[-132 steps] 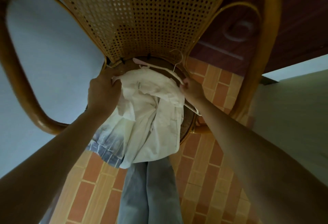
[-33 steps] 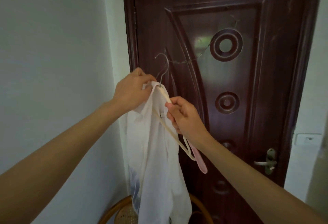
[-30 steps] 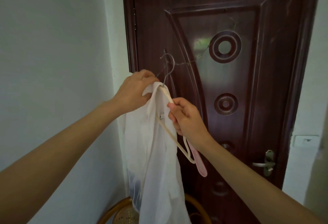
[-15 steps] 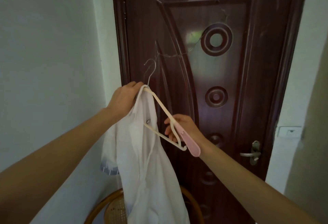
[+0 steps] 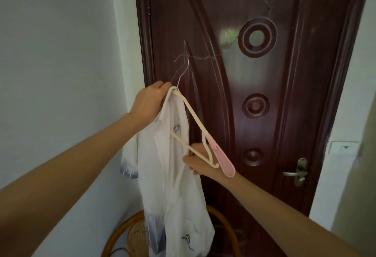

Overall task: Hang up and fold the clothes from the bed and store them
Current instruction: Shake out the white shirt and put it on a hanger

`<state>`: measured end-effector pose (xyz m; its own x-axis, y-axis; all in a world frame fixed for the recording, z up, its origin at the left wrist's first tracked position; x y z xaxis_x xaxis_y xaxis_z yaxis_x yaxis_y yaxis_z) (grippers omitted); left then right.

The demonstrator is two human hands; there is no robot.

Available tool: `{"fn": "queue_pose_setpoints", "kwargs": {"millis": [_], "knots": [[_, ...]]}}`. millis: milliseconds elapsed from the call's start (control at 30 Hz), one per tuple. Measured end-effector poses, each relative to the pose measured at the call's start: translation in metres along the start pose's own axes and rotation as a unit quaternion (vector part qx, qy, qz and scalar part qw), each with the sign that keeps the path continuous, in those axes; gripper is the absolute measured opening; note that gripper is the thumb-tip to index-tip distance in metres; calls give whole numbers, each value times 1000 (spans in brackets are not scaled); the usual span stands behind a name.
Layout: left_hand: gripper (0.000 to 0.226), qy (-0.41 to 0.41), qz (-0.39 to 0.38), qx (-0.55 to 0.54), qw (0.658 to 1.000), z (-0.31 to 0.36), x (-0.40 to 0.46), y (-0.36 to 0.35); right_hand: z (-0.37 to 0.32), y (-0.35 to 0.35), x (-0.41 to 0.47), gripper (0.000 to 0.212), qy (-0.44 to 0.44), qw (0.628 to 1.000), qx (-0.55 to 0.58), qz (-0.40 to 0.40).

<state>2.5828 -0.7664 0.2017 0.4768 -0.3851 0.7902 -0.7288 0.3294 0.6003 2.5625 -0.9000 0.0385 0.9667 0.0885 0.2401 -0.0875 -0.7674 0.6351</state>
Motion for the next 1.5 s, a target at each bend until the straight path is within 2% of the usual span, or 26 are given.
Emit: {"fn": "queue_pose_setpoints", "kwargs": {"millis": [67, 167, 267, 400, 500, 600, 667, 800, 900, 1000, 1133, 1200, 1367, 1500], "knots": [[27, -2, -5, 13, 1000, -7, -3, 0, 5, 16, 0, 26, -3, 998, -61, 17], [28, 1, -20, 44, 999, -18, -10, -1, 13, 45, 3, 27, -35, 975, -210, 62], [31, 1, -50, 79, 996, -24, -20, -7, 20, 67, 8, 25, -49, 952, -277, 123], [33, -9, -85, 133, 987, -21, -25, -15, 27, 83, 14, 20, -47, 947, -286, 138], [39, 18, -129, 195, 972, -27, -28, -25, 26, 90, 17, 19, -20, 952, -269, 146], [42, 41, -136, 220, 965, -28, -30, -28, 17, 99, 20, 19, 8, 948, -276, 157], [45, 49, -139, 236, 960, -29, -33, -30, 8, 105, 19, 24, 25, 931, -327, 159], [57, 30, -121, 270, 955, -19, -36, -33, -10, 113, 20, 44, 56, 868, -473, 142], [63, 27, -132, 297, 945, -12, -37, -36, -16, 117, 22, 50, 76, 851, -502, 132], [67, 30, -138, 306, 941, -7, -37, -36, -17, 123, 25, 43, 66, 866, -477, 132], [70, 55, -140, 261, 954, -7, -38, -36, -14, 127, 31, 28, 24, 936, -319, 149], [71, 72, -130, 218, 965, -7, -37, -33, -17, 123, 32, 25, 12, 955, -250, 157], [74, 96, -104, 127, 982, 2, -35, -31, -40, 105, 26, 21, 41, 968, -157, 194], [68, 97, -40, 39, 994, 15, -37, -22, -56, 88, 16, 20, 100, 966, -137, 193]]}}
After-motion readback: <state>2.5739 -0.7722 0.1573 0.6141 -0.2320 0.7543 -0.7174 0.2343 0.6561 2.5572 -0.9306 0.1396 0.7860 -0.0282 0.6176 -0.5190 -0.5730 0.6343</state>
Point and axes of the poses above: each hand's wrist, its own x-axis towards the middle knuckle, its own y-axis out of the back of the hand, z = x × y, the point moved 8 cm from there along x, towards the middle knuckle, and after that the axes turned 2 degrees about y, right-handed, at the moved point
